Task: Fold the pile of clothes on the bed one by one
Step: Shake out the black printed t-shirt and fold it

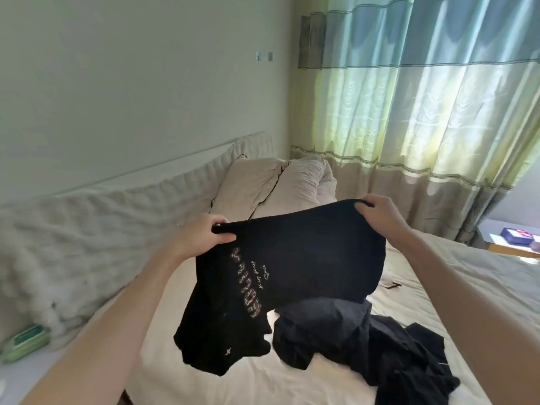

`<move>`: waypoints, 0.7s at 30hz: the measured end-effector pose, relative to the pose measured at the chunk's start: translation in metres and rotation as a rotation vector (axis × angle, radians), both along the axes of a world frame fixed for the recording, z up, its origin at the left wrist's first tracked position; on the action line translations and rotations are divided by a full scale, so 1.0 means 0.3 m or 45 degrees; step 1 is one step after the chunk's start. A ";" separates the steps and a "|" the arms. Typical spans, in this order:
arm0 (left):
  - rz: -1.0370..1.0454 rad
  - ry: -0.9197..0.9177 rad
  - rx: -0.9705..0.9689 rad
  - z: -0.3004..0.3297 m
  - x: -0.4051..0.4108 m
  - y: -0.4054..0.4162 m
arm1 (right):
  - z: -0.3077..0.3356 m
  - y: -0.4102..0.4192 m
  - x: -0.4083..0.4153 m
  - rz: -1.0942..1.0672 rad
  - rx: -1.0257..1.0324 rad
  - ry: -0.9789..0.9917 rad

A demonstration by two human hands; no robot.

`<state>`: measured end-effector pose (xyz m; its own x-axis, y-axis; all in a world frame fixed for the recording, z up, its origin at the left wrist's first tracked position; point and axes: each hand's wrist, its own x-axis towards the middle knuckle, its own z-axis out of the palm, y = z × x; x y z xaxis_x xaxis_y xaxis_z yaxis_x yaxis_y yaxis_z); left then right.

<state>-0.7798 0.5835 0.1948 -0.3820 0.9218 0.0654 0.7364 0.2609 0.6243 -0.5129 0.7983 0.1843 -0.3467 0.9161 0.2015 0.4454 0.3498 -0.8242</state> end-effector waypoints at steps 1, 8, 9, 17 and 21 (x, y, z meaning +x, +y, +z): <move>-0.014 -0.027 0.031 0.016 0.010 0.000 | -0.012 -0.019 -0.019 0.063 0.031 -0.088; -0.281 0.087 0.107 0.098 0.120 0.021 | -0.069 -0.299 -0.267 0.876 0.059 -0.104; -0.268 0.119 0.124 0.093 0.121 0.013 | -0.084 -0.324 -0.299 0.898 0.015 -0.014; 0.041 -0.172 0.077 -0.110 -0.001 -0.191 | -0.135 -0.389 -0.371 0.868 -0.266 0.211; 0.134 -0.509 0.087 -0.171 -0.030 -0.273 | -0.174 -0.403 -0.372 0.795 -0.307 0.095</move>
<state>-0.7889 0.5017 0.1435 -0.4816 0.8751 -0.0478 0.4040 0.2701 0.8740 -0.6244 0.6773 0.1322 -0.8189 0.5707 0.0599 0.1585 0.3253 -0.9322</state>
